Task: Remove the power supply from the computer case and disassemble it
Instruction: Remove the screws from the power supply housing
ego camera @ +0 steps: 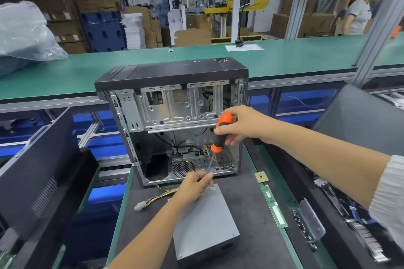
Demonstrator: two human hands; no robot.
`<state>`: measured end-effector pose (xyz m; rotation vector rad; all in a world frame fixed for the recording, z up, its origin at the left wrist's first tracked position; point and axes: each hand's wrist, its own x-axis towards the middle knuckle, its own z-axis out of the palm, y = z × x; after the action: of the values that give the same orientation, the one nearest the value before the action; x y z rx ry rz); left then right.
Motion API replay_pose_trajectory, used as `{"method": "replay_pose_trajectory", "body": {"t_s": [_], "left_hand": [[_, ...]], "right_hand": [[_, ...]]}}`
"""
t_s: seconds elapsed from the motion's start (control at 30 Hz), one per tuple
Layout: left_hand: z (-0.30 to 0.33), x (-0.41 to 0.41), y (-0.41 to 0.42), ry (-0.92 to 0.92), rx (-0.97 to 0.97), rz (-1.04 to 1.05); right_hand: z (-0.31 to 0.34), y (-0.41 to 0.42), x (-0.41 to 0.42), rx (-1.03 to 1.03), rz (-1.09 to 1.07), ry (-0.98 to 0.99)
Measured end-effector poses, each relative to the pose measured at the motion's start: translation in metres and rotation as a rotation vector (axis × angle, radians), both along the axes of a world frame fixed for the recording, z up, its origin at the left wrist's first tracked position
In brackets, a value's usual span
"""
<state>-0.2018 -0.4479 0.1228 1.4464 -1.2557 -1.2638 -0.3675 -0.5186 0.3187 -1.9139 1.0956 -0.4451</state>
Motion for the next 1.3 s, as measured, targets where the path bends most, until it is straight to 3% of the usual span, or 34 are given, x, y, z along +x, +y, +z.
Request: {"method": "replay_pose_trajectory", "body": {"t_s": [0.13,0.2,0.33,0.43,0.5,0.63,0.97,1.3], "left_hand": [[0.001,-0.009,0.012,0.291,0.144,-0.007],[0.002,-0.012,0.020,0.336,0.196,-0.071],[-0.002,-0.012,0.036,0.117,0.180,-0.143],[0.002,-0.014,0.042,-0.177,-0.022,-0.211],[0.004,-0.018,0.047,-0.265,-0.150,-0.336],[-0.003,-0.024,0.064,-0.213,-0.209,-0.409],[-0.008,-0.040,0.077,-0.172,-0.211,-0.172],[-0.007,-0.043,0.078,-0.162,-0.187,-0.156]], "right_hand": [[-0.018,0.015,0.000,0.002,-0.093,-0.136],[-0.024,0.024,-0.001,-0.008,-0.150,-0.176],[-0.030,0.046,-0.015,-0.160,-0.216,-0.162],[-0.040,0.068,-0.029,-0.281,-0.214,-0.058],[-0.047,0.080,-0.037,-0.290,-0.203,-0.014],[-0.060,0.096,-0.046,-0.301,-0.152,0.027],[-0.078,0.109,-0.052,-0.234,-0.103,-0.037],[-0.075,0.115,-0.056,-0.233,-0.124,-0.037]]}}
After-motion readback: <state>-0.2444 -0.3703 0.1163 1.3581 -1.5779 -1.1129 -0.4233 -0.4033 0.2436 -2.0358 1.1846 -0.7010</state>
